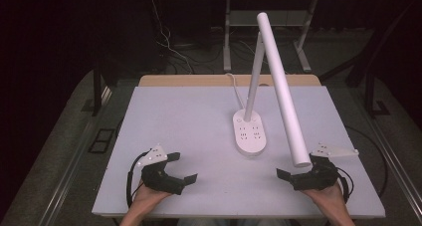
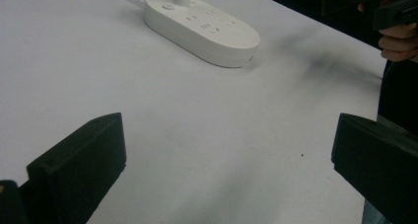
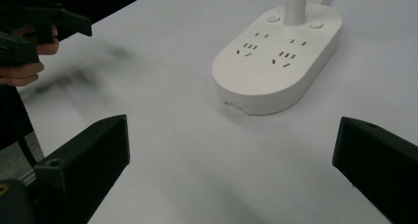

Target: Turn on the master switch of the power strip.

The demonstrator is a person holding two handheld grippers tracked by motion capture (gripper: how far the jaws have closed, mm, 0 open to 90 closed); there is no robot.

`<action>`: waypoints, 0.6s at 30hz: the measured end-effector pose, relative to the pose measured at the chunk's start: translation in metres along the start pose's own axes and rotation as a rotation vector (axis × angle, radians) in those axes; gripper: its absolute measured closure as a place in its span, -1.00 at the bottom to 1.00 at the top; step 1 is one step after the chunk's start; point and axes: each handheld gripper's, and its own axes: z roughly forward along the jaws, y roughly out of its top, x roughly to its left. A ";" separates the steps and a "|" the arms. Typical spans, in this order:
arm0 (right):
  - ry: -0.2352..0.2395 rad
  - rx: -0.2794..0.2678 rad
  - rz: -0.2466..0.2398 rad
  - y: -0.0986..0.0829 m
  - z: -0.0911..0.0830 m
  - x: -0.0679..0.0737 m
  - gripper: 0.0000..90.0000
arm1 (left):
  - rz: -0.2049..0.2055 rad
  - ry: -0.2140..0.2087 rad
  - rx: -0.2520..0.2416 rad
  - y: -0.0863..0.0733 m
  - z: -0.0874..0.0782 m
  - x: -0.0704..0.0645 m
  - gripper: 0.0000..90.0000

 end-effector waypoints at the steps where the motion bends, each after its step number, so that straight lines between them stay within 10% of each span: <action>1: -0.002 0.004 0.000 0.000 0.000 -0.001 -0.99 | 0.001 0.000 0.002 0.000 0.000 0.000 -1.00; 18: -0.009 0.024 0.012 -0.003 0.000 -0.004 -0.99 | 0.007 -0.003 0.020 0.001 -0.001 0.000 -1.00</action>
